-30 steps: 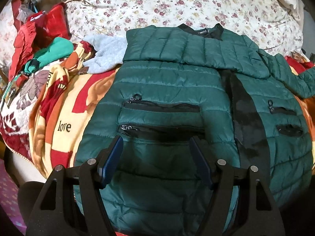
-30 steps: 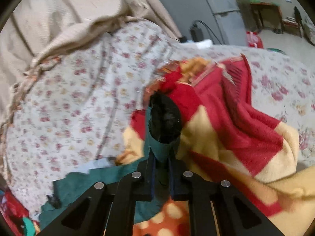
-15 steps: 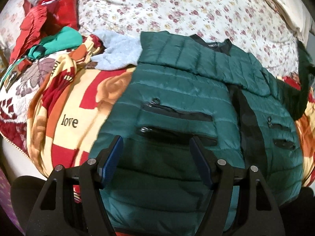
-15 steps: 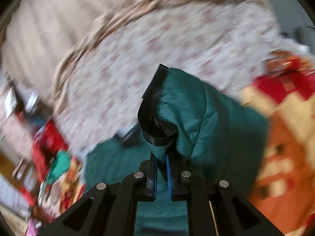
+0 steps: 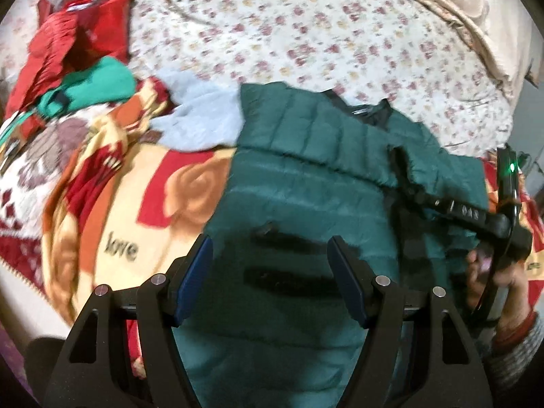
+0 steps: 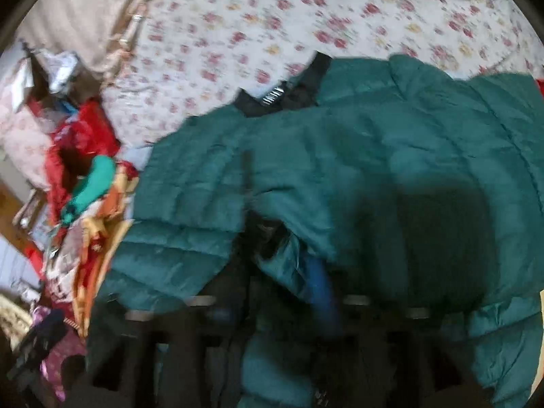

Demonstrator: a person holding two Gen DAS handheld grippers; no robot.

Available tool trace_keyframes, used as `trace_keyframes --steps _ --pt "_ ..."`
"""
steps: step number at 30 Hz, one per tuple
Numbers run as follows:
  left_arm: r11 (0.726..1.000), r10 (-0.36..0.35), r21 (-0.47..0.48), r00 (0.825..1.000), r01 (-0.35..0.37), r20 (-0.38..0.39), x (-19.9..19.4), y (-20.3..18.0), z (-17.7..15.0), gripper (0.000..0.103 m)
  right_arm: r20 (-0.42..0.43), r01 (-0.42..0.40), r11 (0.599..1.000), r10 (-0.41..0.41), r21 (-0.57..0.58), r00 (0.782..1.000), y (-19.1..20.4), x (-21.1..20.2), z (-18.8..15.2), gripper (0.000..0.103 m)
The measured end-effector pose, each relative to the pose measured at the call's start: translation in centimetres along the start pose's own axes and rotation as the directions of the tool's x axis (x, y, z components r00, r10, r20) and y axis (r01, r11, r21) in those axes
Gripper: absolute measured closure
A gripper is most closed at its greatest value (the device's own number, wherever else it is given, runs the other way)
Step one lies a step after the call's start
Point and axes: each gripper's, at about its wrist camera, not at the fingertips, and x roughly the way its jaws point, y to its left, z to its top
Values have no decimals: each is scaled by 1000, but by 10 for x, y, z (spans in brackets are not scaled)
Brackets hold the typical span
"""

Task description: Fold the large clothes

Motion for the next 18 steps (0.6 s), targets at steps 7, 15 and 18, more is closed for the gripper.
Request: trace_keyframes --steps 7,15,18 --pt "984 -177 -4 977 178 -121 36 -52 49 33 160 4 1000 -9 30 987 -22 -59 1 35" --pt "951 -233 143 938 275 -255 111 -153 81 33 244 -15 964 -53 266 968 -107 -93 -1 35" --pt "938 -267 123 903 324 -337 150 -181 84 33 253 -37 946 -48 323 966 -127 -99 -2 35"
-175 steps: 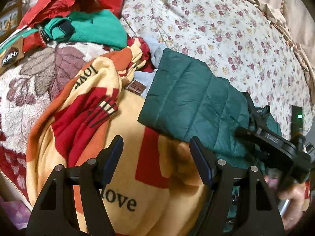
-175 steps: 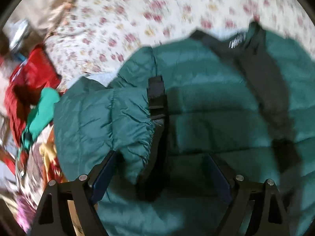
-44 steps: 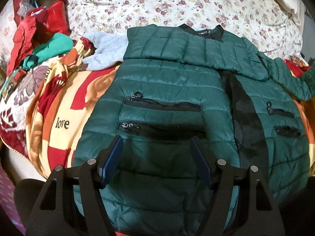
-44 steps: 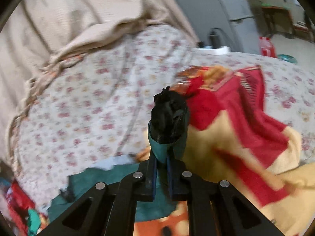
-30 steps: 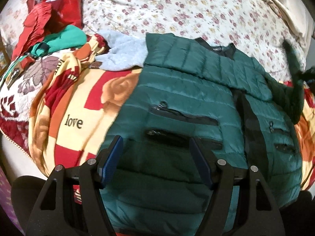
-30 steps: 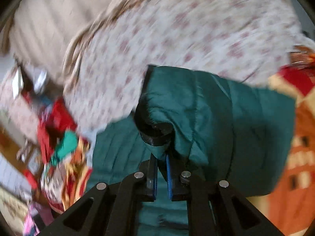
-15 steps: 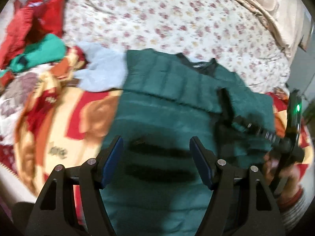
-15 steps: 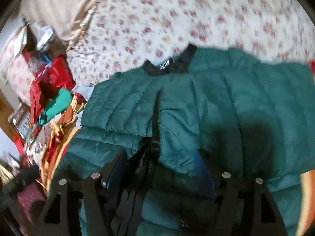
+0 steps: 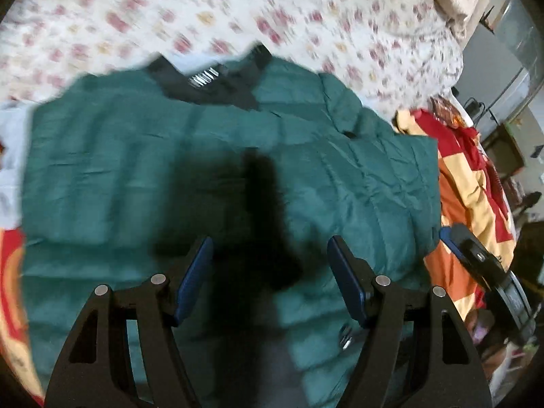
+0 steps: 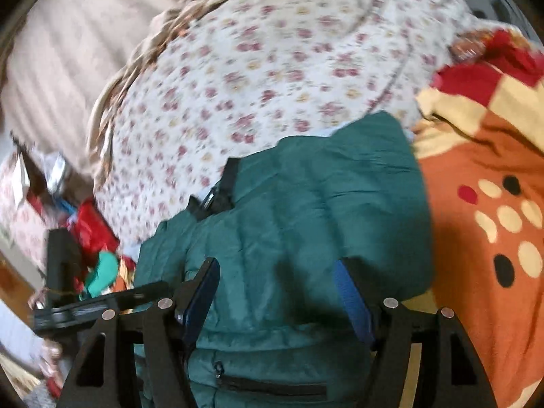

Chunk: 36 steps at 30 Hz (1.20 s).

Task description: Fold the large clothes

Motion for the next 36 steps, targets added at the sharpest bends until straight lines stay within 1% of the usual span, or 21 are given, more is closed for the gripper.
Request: trace_keyframes --steps 3,4,5,6,7,8,9,11,13,15,17,19,20,22,23,25,26,29,31,33,36 --pt "1000 -30 -3 998 29 -52 31 -10 8 33 13 13 999 -13 33 1000 -16 -5 8 35" --pt "1000 -13 5 998 13 -60 38 -15 9 33 18 23 999 -24 41 1000 -20 -7 11 35" --pt "1000 6 26 998 -5 -64 44 -21 9 38 22 28 999 -29 47 999 -23 -10 12 35" --pt "999 11 45 998 -8 -68 46 -26 8 68 26 37 997 -39 62 999 -27 -10 14 35" --pt "999 12 51 996 -7 -89 48 -29 9 82 31 40 996 -42 76 999 -30 -11 17 35" --pt "999 12 35 994 -8 -112 48 -30 9 86 37 40 996 -43 86 998 -34 -13 18 35" --pt "1000 15 24 994 -13 -105 44 -31 11 88 44 42 995 -46 91 998 -36 -14 19 35" --pt "999 30 37 998 -28 -59 26 -33 17 88 61 48 994 -53 95 997 -36 -18 21 35" --pt "999 34 27 999 -34 -16 6 -30 26 89 73 50 995 -57 90 996 -35 -21 21 35" --pt "999 31 5 999 -31 30 -19 -21 37 89 81 57 995 -63 76 995 -32 -21 20 35" --pt "999 50 -2 995 -51 82 -45 -7 47 89 82 59 996 -64 67 995 -29 -20 19 35" --pt "996 91 -17 988 -90 123 -67 13 56 89 78 60 996 -65 63 995 -27 -18 17 35" --pt "992 126 -36 982 -122 143 -77 27 60 89 75 61 996 -66 60 995 -25 -17 16 35" --pt "978 200 -86 966 -188 166 -90 60 64 89 66 64 997 -68 52 995 -23 -14 14 35" --pt "965 249 -121 953 -231 171 -94 80 65 89 60 65 997 -68 49 996 -22 -12 13 35" --pt "941 319 -175 933 -291 164 -95 113 63 89 47 70 997 -71 36 996 -19 -7 10 35" --pt "929 341 -202 930 -311 140 -91 132 60 89 42 73 997 -74 29 996 -17 -5 9 35" --pt "909 350 -257 936 -327 46 -68 175 47 89 24 86 996 -86 3 996 -12 3 5 35" --pt "905 345 -270 938 -328 17 -49 187 40 88 15 95 995 -95 -9 995 -9 8 3 35" --pt "903 347 -272 938 -332 8 -36 190 38 82 4 106 994 -106 -17 994 -8 13 1 35" --pt "893 390 -245 921 -377 5 -22 181 39 75 -13 119 993 -119 -24 993 -8 20 -1 35"
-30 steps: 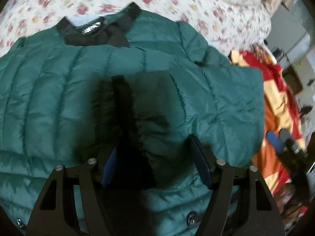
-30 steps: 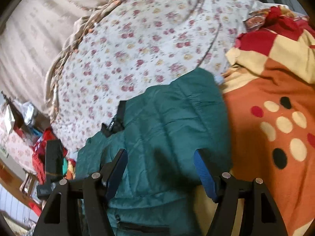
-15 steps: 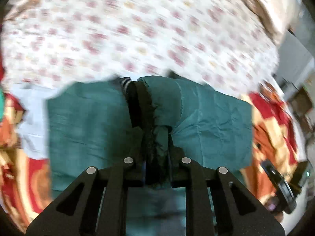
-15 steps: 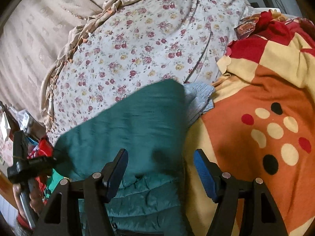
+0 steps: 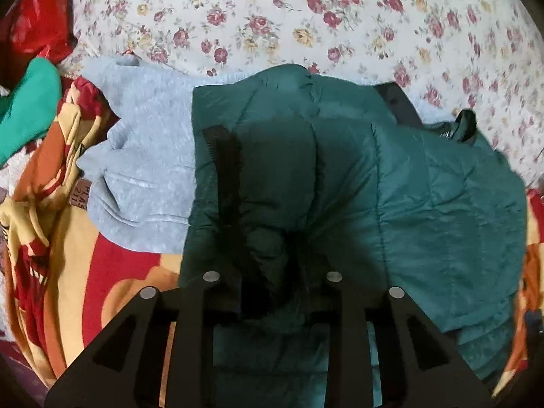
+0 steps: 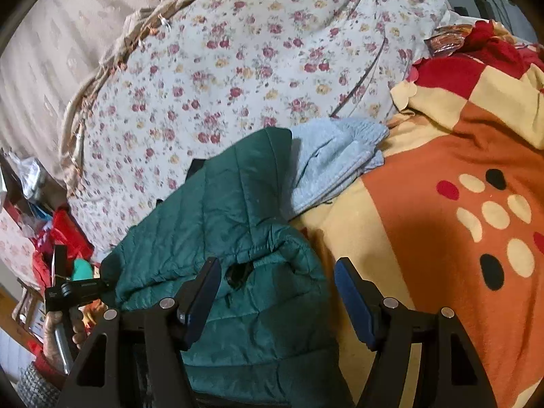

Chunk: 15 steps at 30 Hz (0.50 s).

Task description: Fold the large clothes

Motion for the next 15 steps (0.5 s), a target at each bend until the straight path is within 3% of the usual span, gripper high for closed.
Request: trace_keyframes --steps 3,5,8,12,15 --pt "996 30 85 999 -31 13 -4 -15 -2 71 6 -1 1000 1 -23 1000 6 1 1 35" --pt "995 5 100 1000 -6 11 -12 -16 -3 71 11 -11 999 12 -49 1000 13 0 1 35" --pt "996 -72 52 997 72 16 -27 -5 -4 70 14 -5 992 7 -126 1000 31 1 -2 35" --pt "985 -172 -25 985 172 14 -43 22 -7 58 22 20 980 -16 -199 1000 46 4 -10 35" --pt "980 -186 -73 982 187 16 -49 41 -7 58 17 35 976 -32 -214 999 49 9 -14 35"
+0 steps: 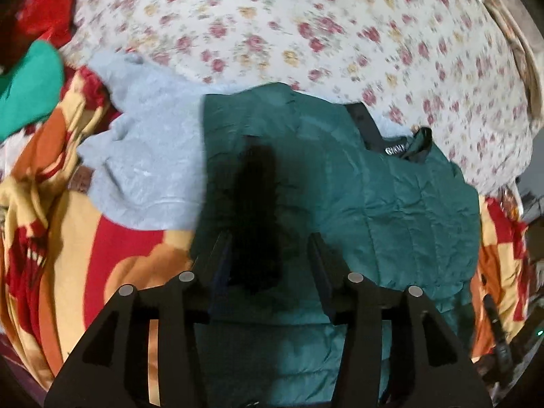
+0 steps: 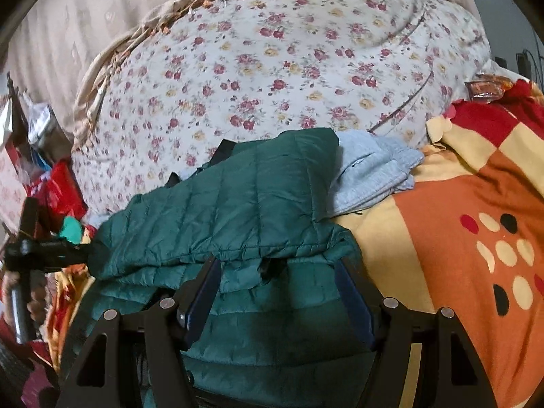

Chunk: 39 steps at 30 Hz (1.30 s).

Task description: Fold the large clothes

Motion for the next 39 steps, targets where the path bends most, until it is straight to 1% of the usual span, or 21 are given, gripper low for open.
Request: trace_keyframes --steps 4,6,9,11,13,16,19,21,23,25,28,30,35,39 --pt "999 -8 -44 999 10 36 -9 13 4 58 -2 5 1000 -5 -6 1000 6 9 1 35" --pt "999 -9 -47 999 10 35 -5 12 5 58 0 1 1000 -1 6 1000 11 14 6 35" --pt "1000 12 -12 1000 -12 13 13 2 5 58 -7 11 1000 -11 -1 1000 20 31 14 35" --pt "999 32 8 999 -32 0 28 -3 5 58 -28 17 1000 -17 -7 999 22 41 13 35" --pt "998 66 17 998 -66 -11 45 -9 8 58 -64 17 1000 -18 -14 998 23 51 8 35" --pt "993 107 43 994 -107 -1 64 -18 17 58 -92 19 1000 -20 -8 996 20 60 6 35" --pt "987 139 83 990 -139 6 74 -25 24 56 -121 19 1000 -19 -3 992 17 69 2 35" --pt "984 148 95 989 -148 4 74 -27 26 55 -143 21 1000 -20 1 990 15 75 0 35" --pt "986 139 96 990 -140 8 68 -26 26 55 -152 13 1000 -11 15 988 12 77 -1 35" --pt "988 125 86 992 -127 23 53 -23 20 55 -148 10 1000 -7 22 989 10 76 -2 35" --pt "992 94 76 995 -97 38 25 -14 6 55 -141 18 1000 -15 18 990 11 74 -3 35" --pt "993 87 71 995 -91 51 6 -6 -6 55 -129 25 1000 -23 15 991 11 69 -4 35" --pt "994 98 45 994 -101 52 -31 28 -42 55 -91 20 999 -17 41 996 6 44 -5 35" --pt "996 91 8 995 -92 29 -49 59 -75 55 -88 0 992 11 123 996 -13 11 -8 35"
